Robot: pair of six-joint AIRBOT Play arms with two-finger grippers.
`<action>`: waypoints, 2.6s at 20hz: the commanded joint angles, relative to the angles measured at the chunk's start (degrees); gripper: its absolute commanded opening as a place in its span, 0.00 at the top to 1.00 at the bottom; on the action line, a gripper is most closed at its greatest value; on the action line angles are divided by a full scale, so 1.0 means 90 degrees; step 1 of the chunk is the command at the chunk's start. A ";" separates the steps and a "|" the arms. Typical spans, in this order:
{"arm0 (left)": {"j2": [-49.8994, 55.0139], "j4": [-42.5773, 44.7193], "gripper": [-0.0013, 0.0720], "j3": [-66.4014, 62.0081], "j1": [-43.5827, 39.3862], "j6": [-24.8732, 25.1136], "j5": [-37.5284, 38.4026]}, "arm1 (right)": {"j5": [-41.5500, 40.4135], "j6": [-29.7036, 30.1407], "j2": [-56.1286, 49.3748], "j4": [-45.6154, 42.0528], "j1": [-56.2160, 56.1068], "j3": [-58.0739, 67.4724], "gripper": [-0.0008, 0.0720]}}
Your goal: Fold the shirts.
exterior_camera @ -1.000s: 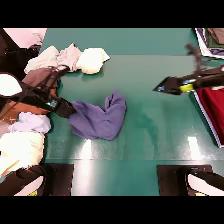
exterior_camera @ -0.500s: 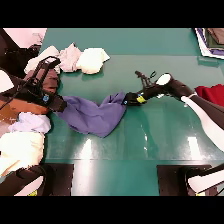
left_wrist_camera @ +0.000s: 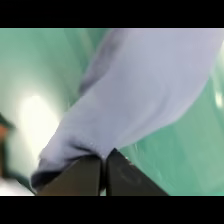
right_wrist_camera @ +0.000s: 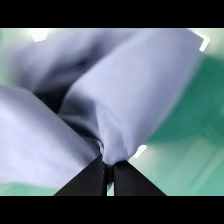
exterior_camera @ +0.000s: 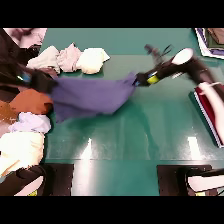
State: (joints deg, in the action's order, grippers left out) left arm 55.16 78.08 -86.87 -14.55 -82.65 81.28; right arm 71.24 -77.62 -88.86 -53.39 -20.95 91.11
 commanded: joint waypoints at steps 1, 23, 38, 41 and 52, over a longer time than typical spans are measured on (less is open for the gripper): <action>-0.0005 0.0102 0.95 -0.1749 0.0005 -0.0005 0.0124 | 0.0573 -0.0160 0.1353 -0.0585 0.0629 0.0928 0.97; -0.0044 -0.1054 0.95 0.3196 0.0007 0.0073 -0.0969 | 0.1401 -0.0772 0.1027 -0.1520 0.0104 -0.0185 0.97; -0.0046 -0.1044 0.95 0.3582 0.0005 0.0068 -0.1316 | 0.1253 -0.0338 0.1486 -0.1239 0.1945 -0.1897 0.31; -0.0046 -0.1044 0.95 0.3582 0.0005 0.0068 -0.1350 | 0.0826 -0.0352 0.2625 -0.1229 0.2560 -0.3721 0.31; -0.0046 -0.1049 0.95 0.3582 0.0005 0.0066 -0.1642 | -0.1690 -0.0233 0.3174 -0.0126 0.2715 -0.6246 0.34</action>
State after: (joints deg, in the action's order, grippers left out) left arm 54.78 68.64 -54.65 -14.55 -82.06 66.89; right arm 63.86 -79.96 -60.27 -56.97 4.54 37.08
